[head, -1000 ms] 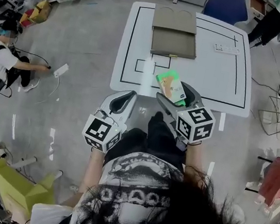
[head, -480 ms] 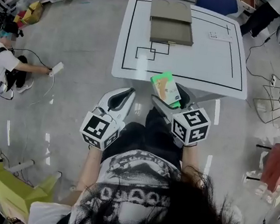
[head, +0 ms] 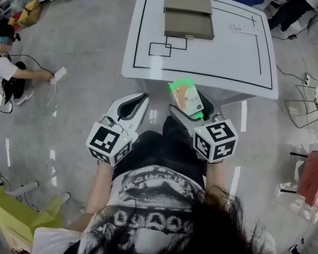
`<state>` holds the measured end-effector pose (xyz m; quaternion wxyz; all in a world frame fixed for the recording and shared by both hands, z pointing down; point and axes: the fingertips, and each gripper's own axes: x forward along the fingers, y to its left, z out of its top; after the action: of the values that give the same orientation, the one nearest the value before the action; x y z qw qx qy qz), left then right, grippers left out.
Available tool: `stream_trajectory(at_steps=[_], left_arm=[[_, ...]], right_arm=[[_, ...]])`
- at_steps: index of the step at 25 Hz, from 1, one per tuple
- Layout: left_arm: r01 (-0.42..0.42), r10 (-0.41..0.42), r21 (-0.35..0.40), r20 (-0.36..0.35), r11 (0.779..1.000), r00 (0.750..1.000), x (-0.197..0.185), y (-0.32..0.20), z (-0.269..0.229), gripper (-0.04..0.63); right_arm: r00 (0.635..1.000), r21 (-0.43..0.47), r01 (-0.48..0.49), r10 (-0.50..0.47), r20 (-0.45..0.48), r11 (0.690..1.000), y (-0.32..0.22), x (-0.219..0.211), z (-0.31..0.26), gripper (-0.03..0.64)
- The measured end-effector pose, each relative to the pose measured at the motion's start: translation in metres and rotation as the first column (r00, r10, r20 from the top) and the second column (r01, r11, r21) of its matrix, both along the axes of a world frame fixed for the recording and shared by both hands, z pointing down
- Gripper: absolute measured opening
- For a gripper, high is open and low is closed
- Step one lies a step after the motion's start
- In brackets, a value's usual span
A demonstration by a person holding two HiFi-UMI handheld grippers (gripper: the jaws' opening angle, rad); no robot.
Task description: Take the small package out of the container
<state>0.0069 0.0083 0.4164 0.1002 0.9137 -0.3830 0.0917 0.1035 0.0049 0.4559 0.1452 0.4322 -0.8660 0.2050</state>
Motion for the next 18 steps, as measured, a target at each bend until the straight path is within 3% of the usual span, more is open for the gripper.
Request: stream_trajectory(at_steps=[18], left_arm=[[-0.070,0.071,0.021,-0.017,0.997,0.997,0.016,0.013,-0.002,0.000]], right_arm=[[1.000,0.024,-0.024,0.024,-0.004,0.999,0.011,0.005,0.002,0.396]])
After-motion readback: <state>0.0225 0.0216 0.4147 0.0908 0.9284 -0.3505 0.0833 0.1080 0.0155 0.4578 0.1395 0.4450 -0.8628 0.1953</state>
